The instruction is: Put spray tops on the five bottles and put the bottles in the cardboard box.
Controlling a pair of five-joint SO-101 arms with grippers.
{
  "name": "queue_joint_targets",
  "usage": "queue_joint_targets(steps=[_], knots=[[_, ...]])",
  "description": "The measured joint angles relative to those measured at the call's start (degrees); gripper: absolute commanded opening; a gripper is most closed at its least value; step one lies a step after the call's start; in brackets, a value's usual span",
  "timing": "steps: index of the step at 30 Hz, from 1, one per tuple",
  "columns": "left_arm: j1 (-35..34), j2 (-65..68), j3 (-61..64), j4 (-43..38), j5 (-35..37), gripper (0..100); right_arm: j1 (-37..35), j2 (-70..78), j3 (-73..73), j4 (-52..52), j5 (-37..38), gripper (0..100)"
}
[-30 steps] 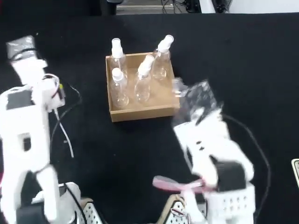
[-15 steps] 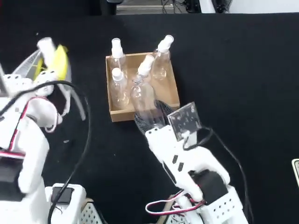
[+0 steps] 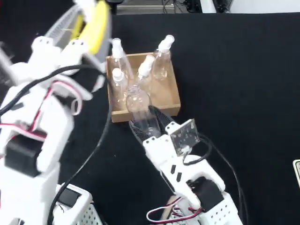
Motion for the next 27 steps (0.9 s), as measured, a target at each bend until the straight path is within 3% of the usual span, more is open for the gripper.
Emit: queue_joint_targets(steps=[11,27], knots=[[1.0,3.1,-1.6,2.9,-5.6,3,-0.4,0.0,0.0,0.0,0.0,1.1],[0.9,3.1,1.7,8.9,-5.2,3,-0.4,0.0,0.0,0.0,0.0,1.1]])
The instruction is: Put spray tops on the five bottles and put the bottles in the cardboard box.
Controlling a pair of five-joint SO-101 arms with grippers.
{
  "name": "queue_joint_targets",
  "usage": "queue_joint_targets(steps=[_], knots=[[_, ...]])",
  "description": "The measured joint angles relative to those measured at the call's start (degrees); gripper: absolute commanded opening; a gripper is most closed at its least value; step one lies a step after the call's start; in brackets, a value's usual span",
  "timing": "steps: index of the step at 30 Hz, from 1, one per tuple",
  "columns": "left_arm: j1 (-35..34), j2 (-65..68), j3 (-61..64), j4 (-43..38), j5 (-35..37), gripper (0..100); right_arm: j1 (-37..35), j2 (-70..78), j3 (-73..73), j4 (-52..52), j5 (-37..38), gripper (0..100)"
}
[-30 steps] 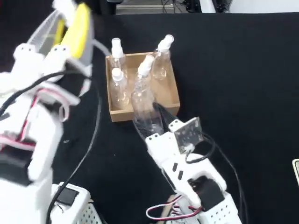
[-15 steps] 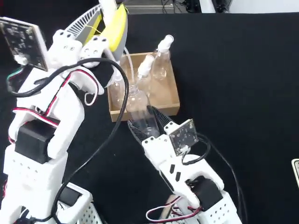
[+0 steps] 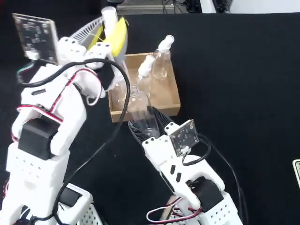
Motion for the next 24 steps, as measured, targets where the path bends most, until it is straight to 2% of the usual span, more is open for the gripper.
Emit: queue_joint_targets(steps=[6,10,16,24], knots=[[1.8,0.0,4.9,0.3,3.0,3,0.0,0.0,0.0,0.0,-0.1,1.1],[2.2,-0.1,7.8,0.5,3.1,4,2.7,0.0,0.0,0.0,-0.2,1.1],[5.8,-4.2,13.8,2.4,3.1,28,3.0,0.0,0.0,0.0,-0.2,1.1],[5.4,-13.9,17.0,2.4,3.3,29,3.0,0.0,0.0,0.0,-0.2,1.1]])
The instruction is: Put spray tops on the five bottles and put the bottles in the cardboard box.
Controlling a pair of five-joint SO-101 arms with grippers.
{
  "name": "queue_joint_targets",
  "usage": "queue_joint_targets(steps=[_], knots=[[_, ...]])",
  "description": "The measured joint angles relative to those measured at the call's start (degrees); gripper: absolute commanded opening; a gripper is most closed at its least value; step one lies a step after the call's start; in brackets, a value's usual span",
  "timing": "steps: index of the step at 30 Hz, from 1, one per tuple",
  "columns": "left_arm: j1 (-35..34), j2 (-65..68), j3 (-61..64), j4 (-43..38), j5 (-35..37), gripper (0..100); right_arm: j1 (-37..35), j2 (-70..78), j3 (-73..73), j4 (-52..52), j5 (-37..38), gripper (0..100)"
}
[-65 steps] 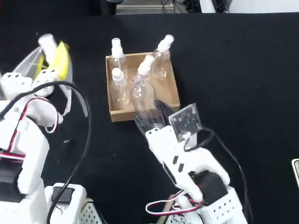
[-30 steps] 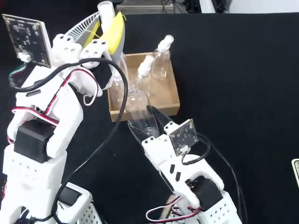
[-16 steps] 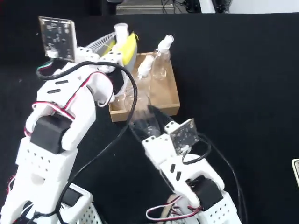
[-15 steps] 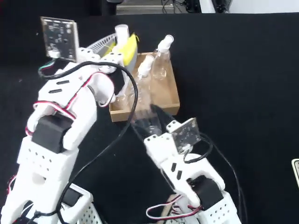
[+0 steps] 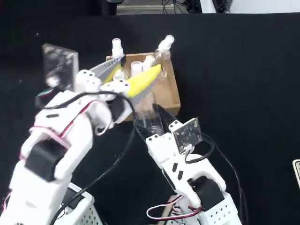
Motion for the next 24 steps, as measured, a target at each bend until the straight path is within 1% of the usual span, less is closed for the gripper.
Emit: queue_joint_targets(steps=[5,8,12,15,17,20,24], knots=[[-7.8,-4.7,0.0,0.0,0.0,29,1.0,0.0,-0.5,0.1,0.0,1.1],[-16.1,-6.2,0.3,1.0,0.0,29,6.3,0.0,-4.1,2.3,0.0,1.1],[-25.3,-7.6,6.6,1.3,0.0,29,18.0,0.0,-8.6,3.1,0.0,1.1],[-30.9,-6.9,14.4,1.4,0.0,29,28.5,0.0,-8.8,-0.5,0.0,1.1],[-33.1,-6.9,20.1,1.1,0.0,29,35.3,0.4,-8.8,-4.7,1.1,1.1],[-35.7,-6.9,30.3,-4.5,0.0,29,43.3,6.3,-8.9,-12.7,4.7,1.1],[-37.2,-6.9,44.3,-17.9,0.0,29,49.1,17.5,-8.8,-24.2,8.3,1.1]])
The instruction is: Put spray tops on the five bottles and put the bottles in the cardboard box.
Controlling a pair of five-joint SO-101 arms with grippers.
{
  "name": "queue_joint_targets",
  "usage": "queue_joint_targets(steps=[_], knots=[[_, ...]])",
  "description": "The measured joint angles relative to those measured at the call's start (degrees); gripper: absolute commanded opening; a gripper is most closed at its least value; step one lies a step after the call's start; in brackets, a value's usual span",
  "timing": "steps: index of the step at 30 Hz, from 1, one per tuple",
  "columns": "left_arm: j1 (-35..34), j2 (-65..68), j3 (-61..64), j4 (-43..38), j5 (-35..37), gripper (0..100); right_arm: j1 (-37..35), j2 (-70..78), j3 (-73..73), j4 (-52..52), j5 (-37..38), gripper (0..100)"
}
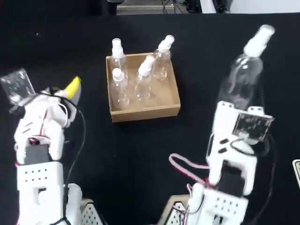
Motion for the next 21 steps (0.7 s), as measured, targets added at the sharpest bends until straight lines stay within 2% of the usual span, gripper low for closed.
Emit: queue_joint_targets(steps=[5,8,16,21], knots=[[0.4,0.0,17.0,-18.5,0.2,29,6.5,16.5,0.0,-16.7,0.4,1.1],[0.8,0.0,22.5,-25.1,0.2,29,8.3,27.3,1.0,-28.7,0.7,1.1],[0.8,-0.1,25.8,-27.2,0.2,29,9.4,59.3,1.8,-63.4,0.9,1.1],[0.9,-0.1,26.2,-27.2,0.4,29,12.3,76.7,-0.7,-77.2,0.9,1.0]])
